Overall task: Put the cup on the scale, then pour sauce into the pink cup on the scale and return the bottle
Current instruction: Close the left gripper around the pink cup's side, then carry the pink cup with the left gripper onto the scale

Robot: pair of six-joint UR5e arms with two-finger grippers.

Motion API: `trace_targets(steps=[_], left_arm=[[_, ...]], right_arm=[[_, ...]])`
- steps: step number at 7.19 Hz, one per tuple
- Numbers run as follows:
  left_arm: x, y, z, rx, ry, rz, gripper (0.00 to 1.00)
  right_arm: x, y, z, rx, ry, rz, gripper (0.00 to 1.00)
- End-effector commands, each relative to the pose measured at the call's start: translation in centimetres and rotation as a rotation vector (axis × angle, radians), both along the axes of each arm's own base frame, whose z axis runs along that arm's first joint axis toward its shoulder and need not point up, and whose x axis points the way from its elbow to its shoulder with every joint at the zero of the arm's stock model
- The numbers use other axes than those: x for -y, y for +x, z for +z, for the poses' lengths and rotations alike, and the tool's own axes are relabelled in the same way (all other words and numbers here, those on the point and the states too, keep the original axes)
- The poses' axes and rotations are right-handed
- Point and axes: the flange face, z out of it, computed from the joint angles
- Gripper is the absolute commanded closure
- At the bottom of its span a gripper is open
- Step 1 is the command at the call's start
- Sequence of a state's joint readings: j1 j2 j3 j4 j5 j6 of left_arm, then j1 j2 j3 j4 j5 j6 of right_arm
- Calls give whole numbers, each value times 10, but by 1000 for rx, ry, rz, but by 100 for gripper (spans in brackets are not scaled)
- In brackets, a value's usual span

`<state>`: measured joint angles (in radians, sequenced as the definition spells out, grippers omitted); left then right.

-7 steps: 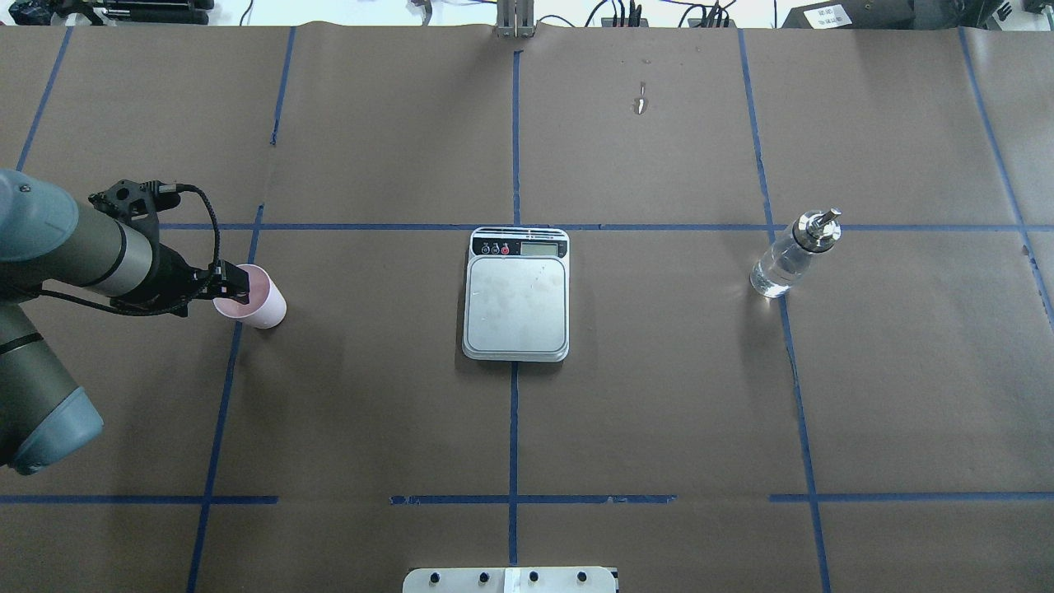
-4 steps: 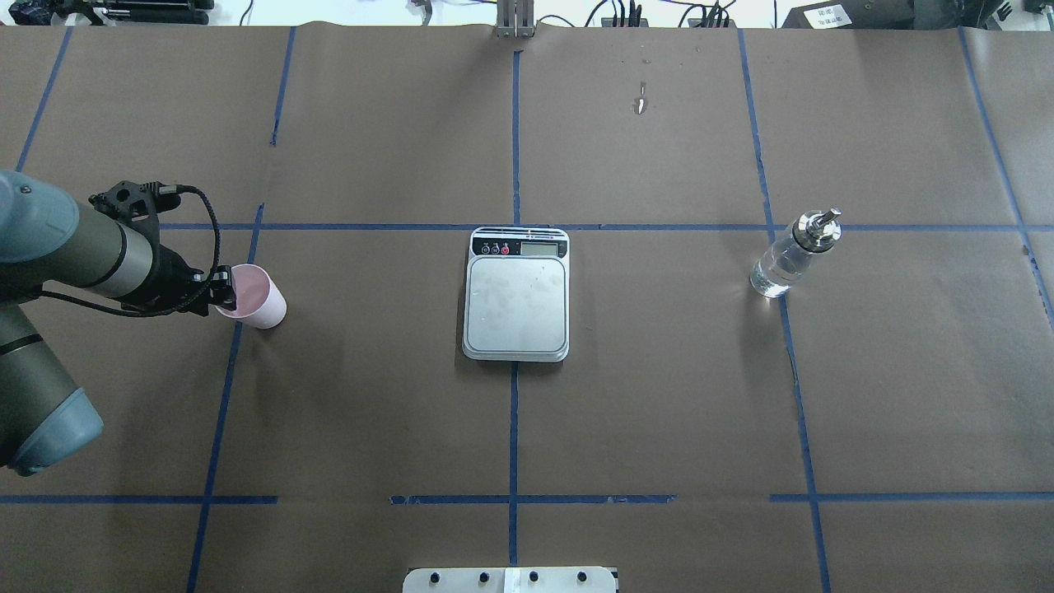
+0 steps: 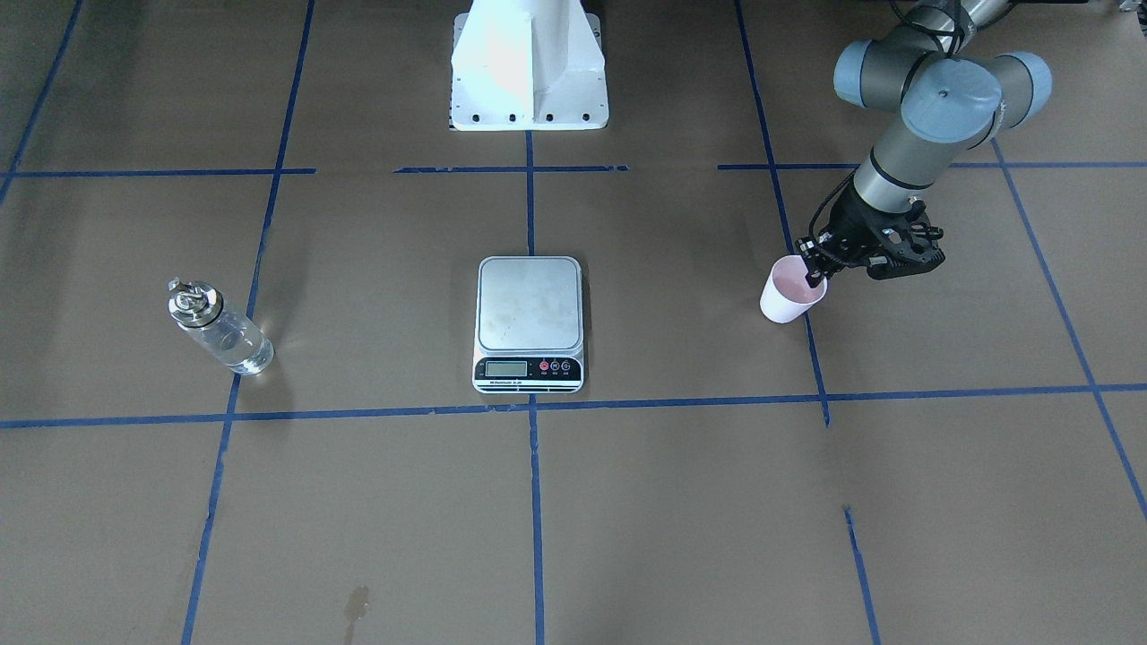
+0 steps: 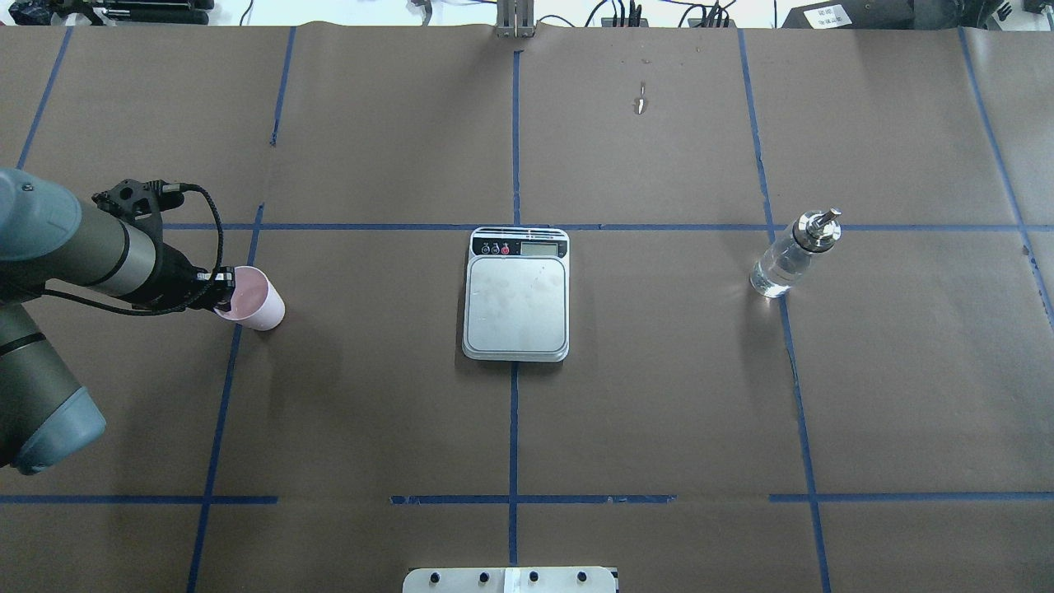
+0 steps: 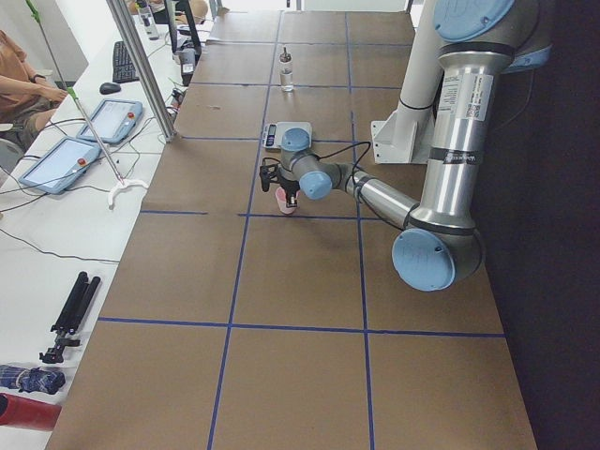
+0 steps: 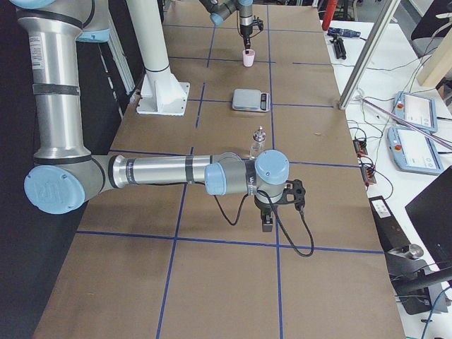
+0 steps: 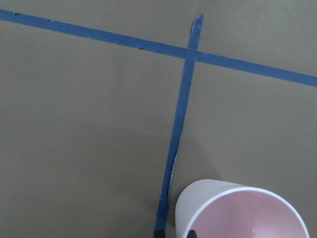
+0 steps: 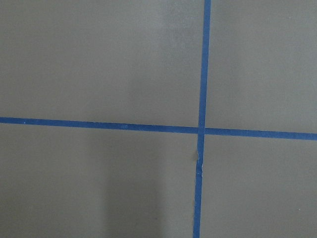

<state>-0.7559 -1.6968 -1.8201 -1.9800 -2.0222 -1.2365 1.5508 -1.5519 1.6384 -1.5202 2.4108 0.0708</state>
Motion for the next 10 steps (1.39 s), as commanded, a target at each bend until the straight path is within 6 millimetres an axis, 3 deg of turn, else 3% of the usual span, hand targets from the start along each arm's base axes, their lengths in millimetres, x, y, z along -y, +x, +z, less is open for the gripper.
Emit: trace_targets(steps=[1,4,7,8,10], left_arm=[[-7,-8,-16,-25,14,4,100],[-34,-38,-100,15,-20,21,100],[-12,-5,-213,-34,-59,53,100],[-2,11,-240,-47,-104,22,100],[17,81,-275,-46,-196,6,100]], right_arm=[[3,0,-3,-1,5,1,0],[1,-1,-3,22,0,-2,0],[2,-1,-5,23,-3,7,0],[1,-1,-8,23,-4,19,0],[2,-1,-8,15,-8,26,0]])
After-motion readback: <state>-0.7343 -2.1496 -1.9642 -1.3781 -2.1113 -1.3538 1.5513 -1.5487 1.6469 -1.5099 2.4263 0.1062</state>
